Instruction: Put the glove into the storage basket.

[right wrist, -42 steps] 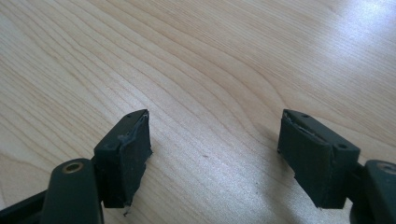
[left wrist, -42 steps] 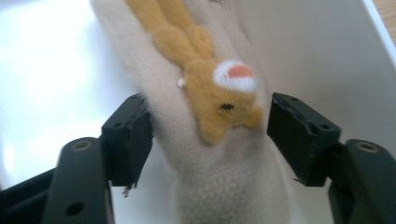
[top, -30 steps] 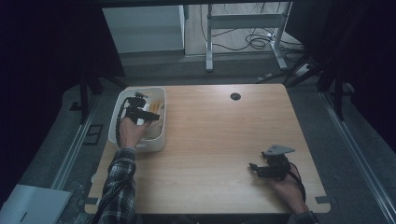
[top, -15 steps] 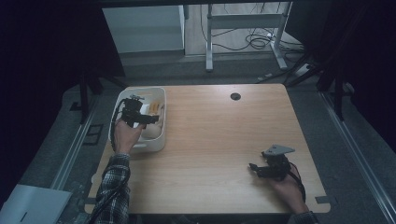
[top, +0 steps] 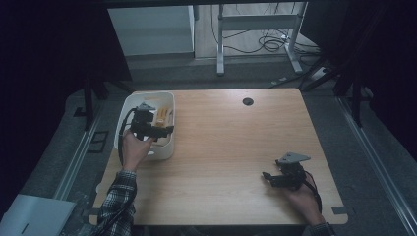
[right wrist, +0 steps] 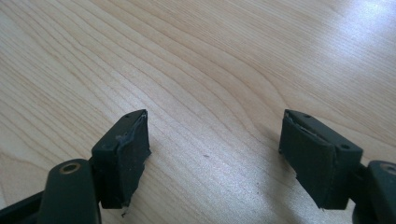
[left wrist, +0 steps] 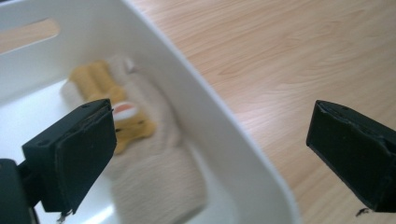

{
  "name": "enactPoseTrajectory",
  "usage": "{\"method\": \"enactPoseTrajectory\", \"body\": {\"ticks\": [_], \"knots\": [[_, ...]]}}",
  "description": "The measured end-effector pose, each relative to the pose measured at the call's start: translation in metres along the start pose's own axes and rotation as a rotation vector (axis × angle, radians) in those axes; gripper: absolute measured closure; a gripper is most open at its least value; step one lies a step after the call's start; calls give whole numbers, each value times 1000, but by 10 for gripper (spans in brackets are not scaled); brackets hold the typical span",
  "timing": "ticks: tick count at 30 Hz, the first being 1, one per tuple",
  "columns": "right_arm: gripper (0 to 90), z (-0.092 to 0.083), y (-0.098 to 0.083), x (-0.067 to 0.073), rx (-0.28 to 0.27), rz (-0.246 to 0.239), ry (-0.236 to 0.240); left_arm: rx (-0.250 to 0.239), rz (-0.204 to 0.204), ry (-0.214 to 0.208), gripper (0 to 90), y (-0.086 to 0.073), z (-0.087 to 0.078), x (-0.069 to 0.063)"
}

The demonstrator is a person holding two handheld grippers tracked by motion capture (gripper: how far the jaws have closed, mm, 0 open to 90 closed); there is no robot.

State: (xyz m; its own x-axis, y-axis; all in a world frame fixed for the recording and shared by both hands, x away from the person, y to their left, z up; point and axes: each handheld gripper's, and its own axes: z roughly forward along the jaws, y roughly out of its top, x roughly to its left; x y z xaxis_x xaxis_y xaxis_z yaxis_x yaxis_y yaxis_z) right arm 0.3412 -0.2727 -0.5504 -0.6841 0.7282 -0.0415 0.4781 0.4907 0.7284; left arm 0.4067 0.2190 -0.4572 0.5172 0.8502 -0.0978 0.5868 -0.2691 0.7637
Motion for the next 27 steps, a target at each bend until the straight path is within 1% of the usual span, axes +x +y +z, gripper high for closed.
{"method": "enactPoseTrajectory", "body": {"ticks": [2, 3, 4, 5, 7, 10, 14, 19, 24, 27], "knots": [[246, 0, 0, 0, 0, 0, 0, -12, 21, -22, 13, 0, -1, -9], [246, 0, 0, 0, 0, 0, 0, -18, 35, -35, 12, 0, 0, -15], [246, 0, 0, 0, 0, 0, 0, -18, 35, -35, 11, 0, 0, -15], [245, 0, 0, 0, 0, 0, 0, -21, 62, -49, 9, -1, 1, -25], [245, 0, 0, 0, 0, -1, 0, -22, 90, -71, 7, -2, 2, -38], [245, 0, 0, 0, -1, -2, 0, -29, 115, -98, 2, -6, 5, -52], [245, 0, 0, 0, -2, -5, 0, -49, 125, -168, 0, -15, 9, -70], [238, 0, 0, 0, 0, -4, 2, -43, 154, -219, 0, -30, 18, -89], [235, 0, 0, 0, -1, -4, 3, -46, 183, -255, 0, -48, 30, -105], [234, 0, 0, 0, 0, -6, 3, -26, 203, -256, 0, -58, 37, -111]]}}
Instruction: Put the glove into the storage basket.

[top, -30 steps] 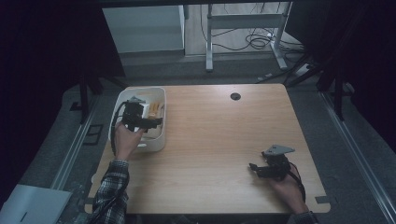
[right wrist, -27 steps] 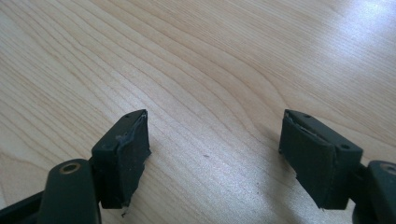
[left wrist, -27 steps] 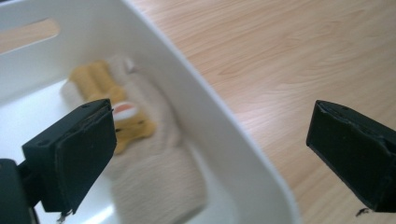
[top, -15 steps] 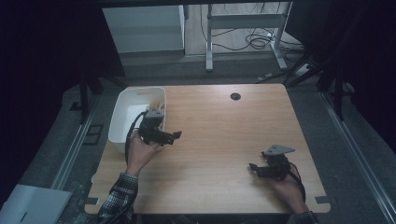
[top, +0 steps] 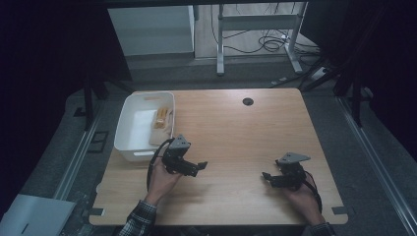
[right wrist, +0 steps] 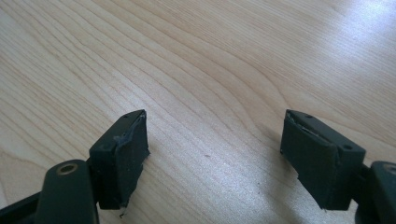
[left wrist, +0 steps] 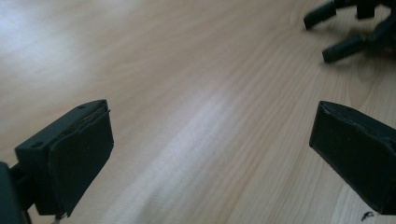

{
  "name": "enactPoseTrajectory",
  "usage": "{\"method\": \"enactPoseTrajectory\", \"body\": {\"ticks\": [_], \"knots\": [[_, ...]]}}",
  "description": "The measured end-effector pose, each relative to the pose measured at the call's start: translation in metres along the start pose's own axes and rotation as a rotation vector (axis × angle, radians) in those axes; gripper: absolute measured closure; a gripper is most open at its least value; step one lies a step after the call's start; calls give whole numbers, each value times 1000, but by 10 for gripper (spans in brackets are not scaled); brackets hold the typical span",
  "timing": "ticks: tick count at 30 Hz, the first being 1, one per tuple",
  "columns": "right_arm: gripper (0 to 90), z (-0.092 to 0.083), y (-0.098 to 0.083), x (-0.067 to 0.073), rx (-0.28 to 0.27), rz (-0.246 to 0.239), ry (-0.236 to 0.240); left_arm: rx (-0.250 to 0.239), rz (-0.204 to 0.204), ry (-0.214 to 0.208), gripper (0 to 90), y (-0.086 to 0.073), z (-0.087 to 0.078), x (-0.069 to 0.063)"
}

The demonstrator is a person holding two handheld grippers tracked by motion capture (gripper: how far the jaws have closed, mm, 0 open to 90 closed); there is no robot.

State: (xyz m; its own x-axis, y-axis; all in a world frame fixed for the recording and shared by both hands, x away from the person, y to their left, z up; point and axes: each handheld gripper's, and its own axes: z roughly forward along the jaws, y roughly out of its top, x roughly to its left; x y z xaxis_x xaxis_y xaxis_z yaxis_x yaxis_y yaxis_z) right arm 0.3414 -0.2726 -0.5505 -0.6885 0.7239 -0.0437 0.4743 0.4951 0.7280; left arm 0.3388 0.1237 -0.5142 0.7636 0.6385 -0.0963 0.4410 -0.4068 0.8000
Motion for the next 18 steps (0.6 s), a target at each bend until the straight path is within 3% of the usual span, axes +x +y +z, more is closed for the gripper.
{"method": "enactPoseTrajectory", "body": {"ticks": [8, 16, 18], "knots": [[230, 0, 0, 0, 2, 0, 0, 79, 24, 14, 0, -26, 22, -8], [229, 0, 0, 0, 2, 2, 0, 172, 41, 50, 0, -41, 38, -6], [226, 0, 0, 0, 3, 2, 1, 172, 38, 55, 1, -41, 37, -4]]}}
